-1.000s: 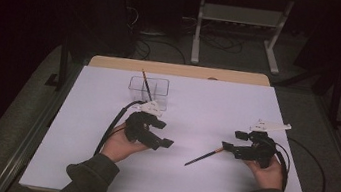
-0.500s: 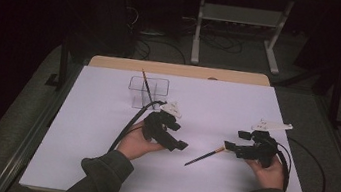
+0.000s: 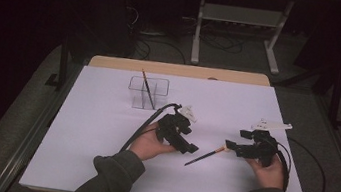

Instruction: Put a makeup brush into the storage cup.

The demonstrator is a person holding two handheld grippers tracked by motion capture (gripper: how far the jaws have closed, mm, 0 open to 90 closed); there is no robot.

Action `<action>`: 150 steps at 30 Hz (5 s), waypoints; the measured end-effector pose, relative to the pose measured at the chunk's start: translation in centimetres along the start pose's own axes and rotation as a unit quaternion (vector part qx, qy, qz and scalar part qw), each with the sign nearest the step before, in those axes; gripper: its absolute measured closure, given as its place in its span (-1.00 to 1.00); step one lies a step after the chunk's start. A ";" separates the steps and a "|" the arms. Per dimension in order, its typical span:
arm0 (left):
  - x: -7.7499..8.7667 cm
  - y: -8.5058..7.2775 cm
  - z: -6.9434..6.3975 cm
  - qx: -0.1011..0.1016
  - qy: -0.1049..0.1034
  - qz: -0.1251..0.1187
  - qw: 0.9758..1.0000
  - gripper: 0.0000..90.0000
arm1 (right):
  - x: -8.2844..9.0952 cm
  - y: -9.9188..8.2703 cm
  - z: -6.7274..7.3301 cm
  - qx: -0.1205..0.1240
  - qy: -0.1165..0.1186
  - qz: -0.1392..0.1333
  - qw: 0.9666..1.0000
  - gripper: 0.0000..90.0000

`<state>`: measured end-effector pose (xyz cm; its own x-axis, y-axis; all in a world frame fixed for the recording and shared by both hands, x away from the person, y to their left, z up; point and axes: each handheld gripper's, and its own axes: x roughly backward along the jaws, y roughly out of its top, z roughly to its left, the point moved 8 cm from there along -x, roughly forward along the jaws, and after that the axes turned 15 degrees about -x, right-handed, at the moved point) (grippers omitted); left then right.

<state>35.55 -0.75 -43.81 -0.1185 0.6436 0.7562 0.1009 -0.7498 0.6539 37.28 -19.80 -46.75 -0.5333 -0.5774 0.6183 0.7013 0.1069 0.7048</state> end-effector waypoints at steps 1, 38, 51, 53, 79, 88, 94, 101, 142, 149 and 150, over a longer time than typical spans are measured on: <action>-0.2 0.1 0.0 -0.003 -0.002 0.003 1.000 -0.34 | 0.0 0.0 0.0 -0.002 0.000 0.001 1.000 -0.47; -6.1 1.7 -0.9 0.009 -0.028 0.074 0.997 0.02 | 0.2 0.4 -0.5 -0.001 -0.011 -0.016 1.000 -0.54; -7.2 1.6 -0.5 0.008 -0.026 0.096 0.995 0.27 | 0.1 0.4 -0.4 -0.003 -0.012 -0.017 1.000 -0.55; -7.4 1.5 -0.6 0.014 -0.026 0.102 0.994 0.30 | 0.0 0.4 -0.4 -0.002 -0.009 -0.017 1.000 -0.55; -8.6 1.3 -0.7 -0.004 -0.009 0.136 0.991 0.58 | -0.2 0.3 -0.2 0.002 -0.011 -0.012 1.000 -0.55; -8.8 1.3 -0.9 -0.019 0.009 0.146 0.989 0.63 | -0.3 0.3 -0.2 0.008 -0.010 -0.012 1.000 -0.55; -8.8 1.3 -1.1 -0.042 0.026 0.162 0.986 0.68 | -0.2 0.2 -0.1 0.004 -0.011 -0.010 1.000 -0.55; -8.9 1.4 -1.5 -0.051 0.030 0.164 0.985 0.83 | -0.3 0.2 -0.2 0.003 -0.011 -0.010 1.000 -0.55; -0.1 -3.7 0.0 0.022 0.051 0.092 0.994 0.85 | -1.9 -0.8 4.8 0.040 0.037 0.022 0.998 -0.65; 1.4 -4.3 0.1 0.029 0.058 0.071 0.995 0.85 | -3.1 -1.2 6.2 0.038 0.052 0.063 0.996 -0.67; 1.7 -4.4 0.1 0.027 0.057 0.069 0.996 0.85 | -3.1 -1.2 6.4 0.043 0.055 0.064 0.995 -0.67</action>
<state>35.03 3.63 -45.44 -0.2104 0.5120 0.8328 0.1762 -0.8181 0.5474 35.11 -12.95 -47.31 -0.3835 -0.6392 0.6666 0.7142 0.2524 0.6529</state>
